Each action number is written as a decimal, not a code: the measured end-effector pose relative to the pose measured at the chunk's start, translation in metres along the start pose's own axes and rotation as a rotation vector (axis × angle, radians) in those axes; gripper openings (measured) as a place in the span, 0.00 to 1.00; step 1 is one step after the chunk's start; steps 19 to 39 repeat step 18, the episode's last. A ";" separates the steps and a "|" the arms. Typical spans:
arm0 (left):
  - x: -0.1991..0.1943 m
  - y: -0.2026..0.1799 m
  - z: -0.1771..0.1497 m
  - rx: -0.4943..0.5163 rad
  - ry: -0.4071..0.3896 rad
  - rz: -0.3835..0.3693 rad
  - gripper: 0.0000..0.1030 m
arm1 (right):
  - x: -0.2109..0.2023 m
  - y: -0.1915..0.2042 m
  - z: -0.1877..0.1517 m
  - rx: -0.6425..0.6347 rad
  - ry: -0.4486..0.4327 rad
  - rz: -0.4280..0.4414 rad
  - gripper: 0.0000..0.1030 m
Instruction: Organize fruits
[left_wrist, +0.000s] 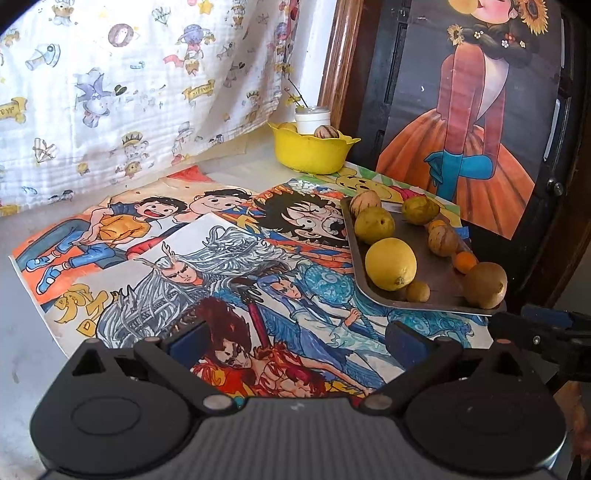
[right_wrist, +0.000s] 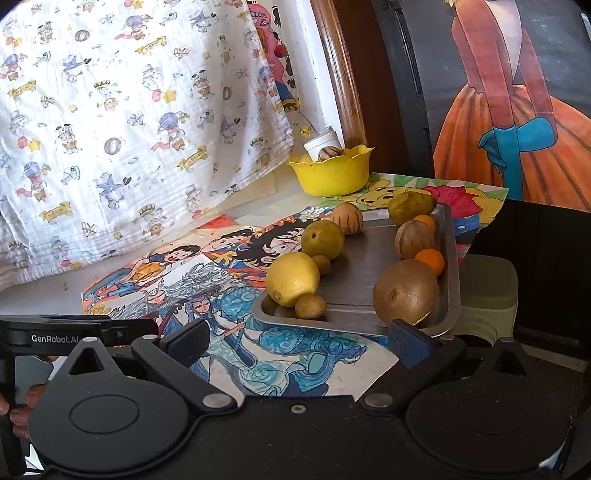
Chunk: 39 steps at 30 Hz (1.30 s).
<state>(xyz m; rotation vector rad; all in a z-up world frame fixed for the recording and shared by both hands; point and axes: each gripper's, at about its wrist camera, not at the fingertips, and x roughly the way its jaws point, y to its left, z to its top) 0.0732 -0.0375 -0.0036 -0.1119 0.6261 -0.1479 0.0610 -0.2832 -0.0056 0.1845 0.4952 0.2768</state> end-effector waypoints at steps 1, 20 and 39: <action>0.001 0.000 0.000 0.001 0.001 0.000 0.99 | 0.001 0.000 0.000 0.000 -0.002 0.000 0.99; 0.009 0.001 -0.003 0.017 0.015 0.006 0.99 | 0.011 -0.006 -0.003 0.019 0.001 0.003 0.99; 0.009 0.001 -0.003 0.017 0.015 0.006 0.99 | 0.011 -0.006 -0.003 0.019 0.001 0.003 0.99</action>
